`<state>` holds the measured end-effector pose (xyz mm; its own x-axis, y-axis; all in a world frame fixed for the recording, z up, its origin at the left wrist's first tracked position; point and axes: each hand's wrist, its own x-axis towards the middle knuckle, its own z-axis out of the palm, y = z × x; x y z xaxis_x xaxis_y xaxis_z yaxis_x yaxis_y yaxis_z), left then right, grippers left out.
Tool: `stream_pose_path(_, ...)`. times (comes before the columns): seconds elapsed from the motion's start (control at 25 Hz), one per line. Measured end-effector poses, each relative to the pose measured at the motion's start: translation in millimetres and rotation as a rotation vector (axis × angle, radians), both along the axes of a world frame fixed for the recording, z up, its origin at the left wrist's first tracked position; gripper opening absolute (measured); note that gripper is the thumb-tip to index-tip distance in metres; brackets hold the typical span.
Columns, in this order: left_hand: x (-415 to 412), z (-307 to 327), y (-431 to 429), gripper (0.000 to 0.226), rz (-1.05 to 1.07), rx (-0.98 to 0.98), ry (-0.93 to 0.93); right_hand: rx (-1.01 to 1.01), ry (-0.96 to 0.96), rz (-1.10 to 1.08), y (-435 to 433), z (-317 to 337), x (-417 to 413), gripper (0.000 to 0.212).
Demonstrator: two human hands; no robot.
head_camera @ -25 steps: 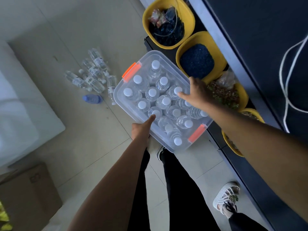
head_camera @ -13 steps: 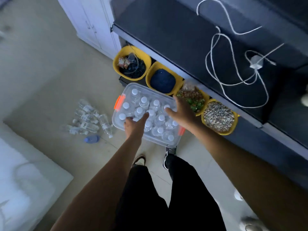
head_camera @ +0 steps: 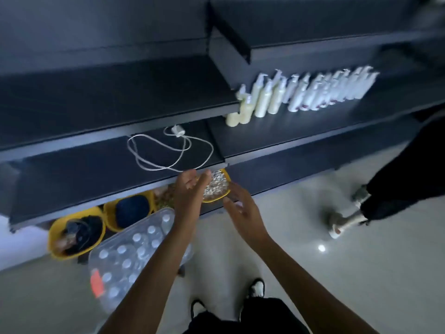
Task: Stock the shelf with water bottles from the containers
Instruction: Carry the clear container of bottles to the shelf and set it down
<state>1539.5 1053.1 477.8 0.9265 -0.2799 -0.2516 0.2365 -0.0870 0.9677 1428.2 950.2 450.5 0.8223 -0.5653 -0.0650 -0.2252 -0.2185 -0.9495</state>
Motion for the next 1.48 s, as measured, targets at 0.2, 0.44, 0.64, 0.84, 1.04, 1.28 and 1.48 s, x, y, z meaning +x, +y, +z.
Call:
stream_pose_path(0.2, -76, 27, -107, 0.031, -0.367, -0.056, -0.050, 0.028, -0.033, -0.382, -87, 30, -137, 0.042)
stream_pose_path(0.44, -211, 27, -242, 0.025, -0.759, -0.024, -0.046, 0.055, -0.059, -0.813, -164, 25, -332, 0.040)
stream_pose_path(0.64, -342, 19, -361, 0.038, -1.025, 0.021, -0.095, 0.009, 0.024, -1.068, -228, 23, -514, 0.044)
stream_pose_path(0.84, -475, 28, -472, 0.041, -1.253, -0.018, -0.138, -0.026, 0.029, -1.332, -280, 30, -652, 0.044)
stream_pose_path(1.04, -612, 30, -579, 0.079, -1.566, -0.057, -0.127, 0.011, -0.025, -1.620, -333, 26, -741, 0.054)
stream_pose_path(1.28, -760, 3, -734, 0.064, -1.820, 0.018, -0.136, 0.122, 0.032, -1.920, -421, 7, -824, 0.035)
stream_pose_path(1.48, -847, -16, -818, 0.079, -2.001, 0.117, -0.134, 0.257, 0.054, -2.107, -459, -16, -877, 0.041)
